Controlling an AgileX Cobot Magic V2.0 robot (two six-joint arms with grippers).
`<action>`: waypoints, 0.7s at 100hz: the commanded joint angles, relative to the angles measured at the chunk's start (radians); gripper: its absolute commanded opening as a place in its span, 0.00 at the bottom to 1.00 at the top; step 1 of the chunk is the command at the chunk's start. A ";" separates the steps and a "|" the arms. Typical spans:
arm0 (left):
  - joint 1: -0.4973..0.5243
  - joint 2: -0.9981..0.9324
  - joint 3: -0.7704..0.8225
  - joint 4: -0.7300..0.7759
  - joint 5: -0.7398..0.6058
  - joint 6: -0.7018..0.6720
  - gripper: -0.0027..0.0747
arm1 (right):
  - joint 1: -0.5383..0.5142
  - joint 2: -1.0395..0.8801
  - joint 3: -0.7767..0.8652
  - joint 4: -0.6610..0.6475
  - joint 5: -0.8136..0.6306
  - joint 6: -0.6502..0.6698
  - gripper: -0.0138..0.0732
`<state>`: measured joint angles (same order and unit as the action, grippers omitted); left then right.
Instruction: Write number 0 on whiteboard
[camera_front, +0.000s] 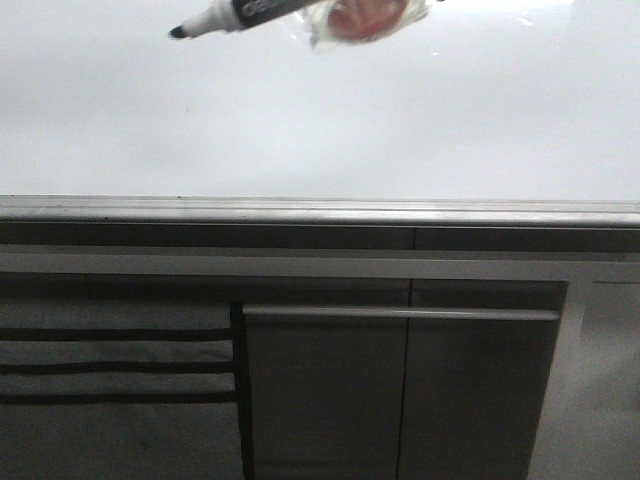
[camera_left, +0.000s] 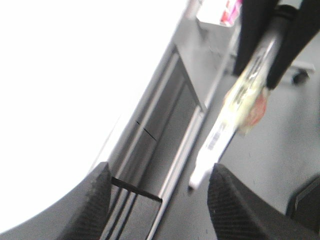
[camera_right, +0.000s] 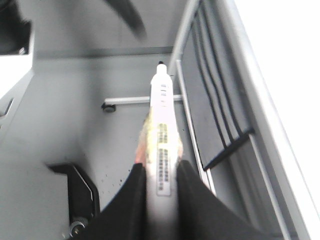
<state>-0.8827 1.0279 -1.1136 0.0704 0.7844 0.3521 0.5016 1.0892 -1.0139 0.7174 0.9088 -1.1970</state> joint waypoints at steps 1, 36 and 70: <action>0.055 -0.086 -0.001 -0.029 -0.089 -0.058 0.55 | -0.073 -0.056 -0.008 0.045 -0.027 0.077 0.14; 0.441 -0.423 0.358 0.003 -0.288 -0.445 0.55 | -0.445 -0.217 0.300 0.214 -0.312 0.492 0.14; 0.575 -0.436 0.491 -0.089 -0.356 -0.486 0.55 | -0.453 -0.089 0.244 0.292 -0.240 0.490 0.14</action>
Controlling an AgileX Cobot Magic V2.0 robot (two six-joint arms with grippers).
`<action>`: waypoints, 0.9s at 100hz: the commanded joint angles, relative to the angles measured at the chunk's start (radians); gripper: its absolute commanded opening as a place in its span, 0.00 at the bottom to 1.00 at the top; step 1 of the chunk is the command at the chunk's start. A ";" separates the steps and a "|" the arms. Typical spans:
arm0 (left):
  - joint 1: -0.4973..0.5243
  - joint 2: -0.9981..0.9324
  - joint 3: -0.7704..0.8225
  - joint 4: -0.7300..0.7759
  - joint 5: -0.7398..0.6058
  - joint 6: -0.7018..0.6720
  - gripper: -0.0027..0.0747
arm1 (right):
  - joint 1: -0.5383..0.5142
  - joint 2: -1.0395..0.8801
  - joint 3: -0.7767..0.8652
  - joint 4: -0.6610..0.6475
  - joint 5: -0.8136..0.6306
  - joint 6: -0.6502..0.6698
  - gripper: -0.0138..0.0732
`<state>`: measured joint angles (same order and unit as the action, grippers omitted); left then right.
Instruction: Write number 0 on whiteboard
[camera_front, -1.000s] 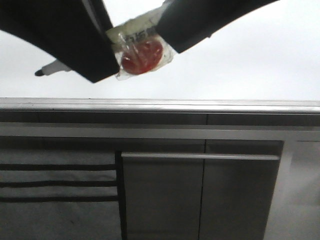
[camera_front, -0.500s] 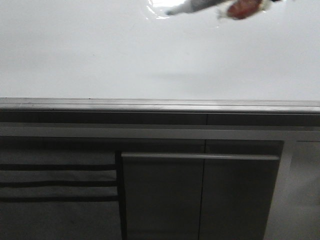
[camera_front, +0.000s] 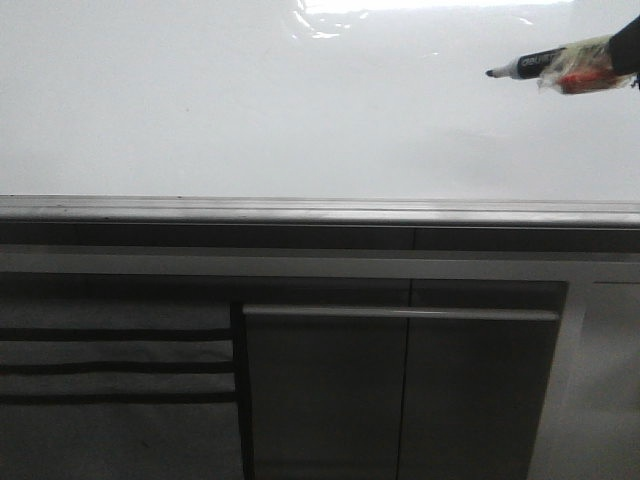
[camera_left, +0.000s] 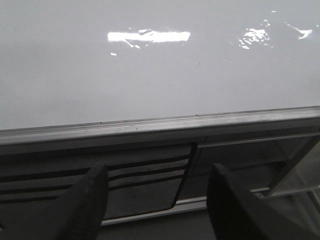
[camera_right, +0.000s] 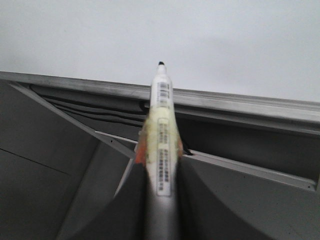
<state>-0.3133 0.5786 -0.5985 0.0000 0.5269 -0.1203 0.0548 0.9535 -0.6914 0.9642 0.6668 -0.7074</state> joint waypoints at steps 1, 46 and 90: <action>0.006 0.016 -0.024 -0.019 -0.103 -0.014 0.55 | -0.007 0.053 -0.091 0.041 0.009 0.001 0.14; 0.006 0.045 -0.024 -0.007 -0.106 -0.005 0.55 | 0.020 0.408 -0.453 -0.020 0.116 -0.026 0.14; 0.006 0.045 -0.024 0.034 -0.106 0.004 0.55 | -0.005 0.559 -0.601 -0.215 0.232 0.062 0.14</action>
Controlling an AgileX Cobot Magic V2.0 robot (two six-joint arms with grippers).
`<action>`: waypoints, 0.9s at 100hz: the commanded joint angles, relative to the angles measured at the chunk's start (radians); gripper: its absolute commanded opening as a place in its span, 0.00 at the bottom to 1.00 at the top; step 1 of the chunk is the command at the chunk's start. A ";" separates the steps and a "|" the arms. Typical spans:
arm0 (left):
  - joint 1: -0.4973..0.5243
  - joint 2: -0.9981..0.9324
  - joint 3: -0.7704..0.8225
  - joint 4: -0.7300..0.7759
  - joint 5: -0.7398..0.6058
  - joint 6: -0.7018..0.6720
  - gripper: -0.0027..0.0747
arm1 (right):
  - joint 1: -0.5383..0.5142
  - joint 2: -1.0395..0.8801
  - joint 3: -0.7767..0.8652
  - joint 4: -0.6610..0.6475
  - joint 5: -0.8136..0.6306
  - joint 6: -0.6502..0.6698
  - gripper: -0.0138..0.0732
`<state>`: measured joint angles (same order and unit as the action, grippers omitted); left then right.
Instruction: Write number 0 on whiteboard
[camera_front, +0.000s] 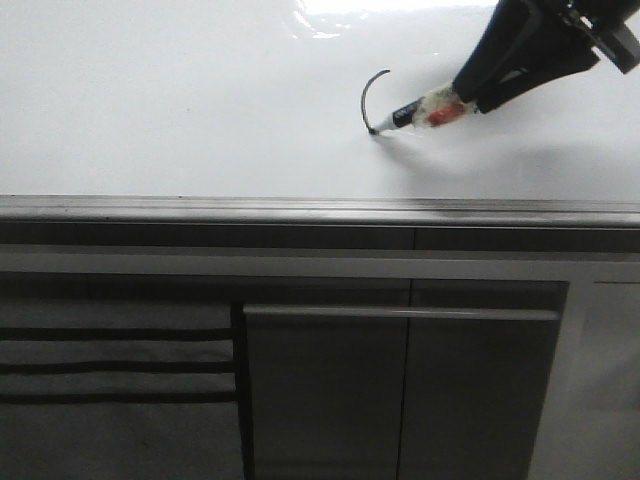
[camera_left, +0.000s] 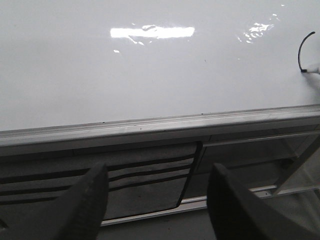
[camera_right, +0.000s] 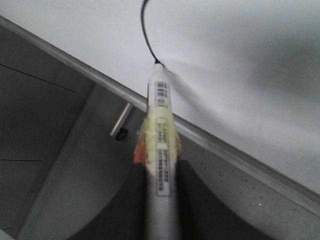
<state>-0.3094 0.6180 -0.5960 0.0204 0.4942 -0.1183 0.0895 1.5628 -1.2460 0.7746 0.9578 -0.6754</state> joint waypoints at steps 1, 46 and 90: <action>0.002 0.005 -0.026 0.013 -0.074 0.002 0.55 | -0.044 -0.056 -0.046 -0.022 -0.062 0.030 0.14; 0.002 0.005 -0.026 0.015 -0.074 0.002 0.55 | 0.067 -0.128 -0.127 0.017 -0.002 -0.025 0.14; -0.228 0.013 -0.061 -0.338 0.007 0.584 0.55 | 0.294 -0.416 0.205 -0.001 0.178 -0.501 0.14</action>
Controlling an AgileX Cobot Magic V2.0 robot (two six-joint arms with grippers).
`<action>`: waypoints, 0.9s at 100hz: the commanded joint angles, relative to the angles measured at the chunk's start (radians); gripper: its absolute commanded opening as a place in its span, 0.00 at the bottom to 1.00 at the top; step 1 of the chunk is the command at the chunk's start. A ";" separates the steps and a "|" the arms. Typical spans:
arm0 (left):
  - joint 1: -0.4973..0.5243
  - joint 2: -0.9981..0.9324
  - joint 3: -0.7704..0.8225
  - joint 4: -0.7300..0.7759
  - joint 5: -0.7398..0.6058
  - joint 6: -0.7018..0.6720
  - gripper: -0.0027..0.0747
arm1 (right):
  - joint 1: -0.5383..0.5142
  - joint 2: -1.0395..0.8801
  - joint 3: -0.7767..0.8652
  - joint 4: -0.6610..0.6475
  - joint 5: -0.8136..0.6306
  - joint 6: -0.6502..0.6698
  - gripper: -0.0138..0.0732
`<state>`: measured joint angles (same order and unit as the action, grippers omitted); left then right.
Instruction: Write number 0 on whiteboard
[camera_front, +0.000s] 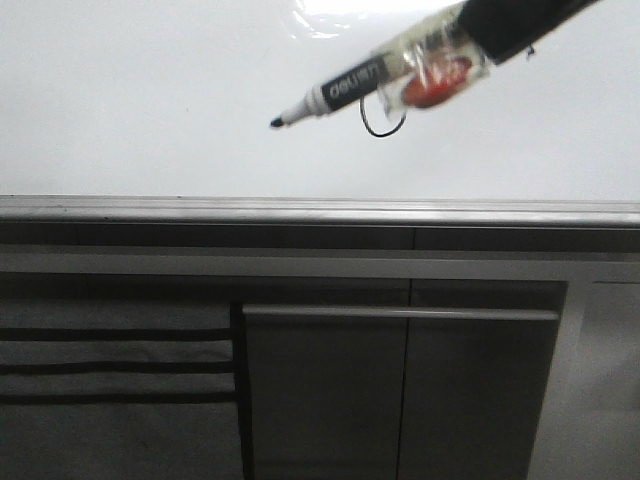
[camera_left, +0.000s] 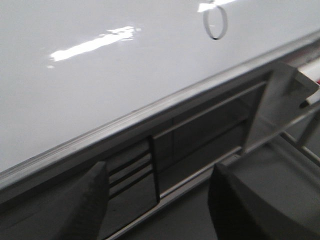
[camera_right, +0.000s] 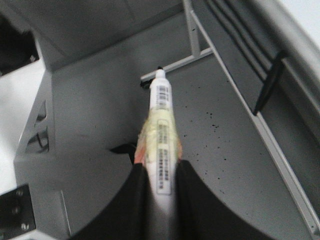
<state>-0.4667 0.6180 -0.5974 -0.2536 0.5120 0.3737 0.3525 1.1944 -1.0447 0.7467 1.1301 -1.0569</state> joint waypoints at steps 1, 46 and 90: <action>-0.078 0.019 -0.063 -0.064 0.002 0.097 0.55 | 0.033 -0.050 0.004 0.024 0.010 -0.128 0.14; -0.366 0.352 -0.338 0.020 0.180 0.230 0.55 | 0.077 -0.052 -0.042 0.030 -0.100 -0.401 0.14; -0.380 0.599 -0.546 0.020 0.205 0.301 0.55 | 0.077 -0.050 -0.102 0.059 -0.099 -0.471 0.14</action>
<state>-0.8391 1.2125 -1.0853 -0.2185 0.7590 0.6666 0.4302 1.1678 -1.1145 0.7525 1.0477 -1.5046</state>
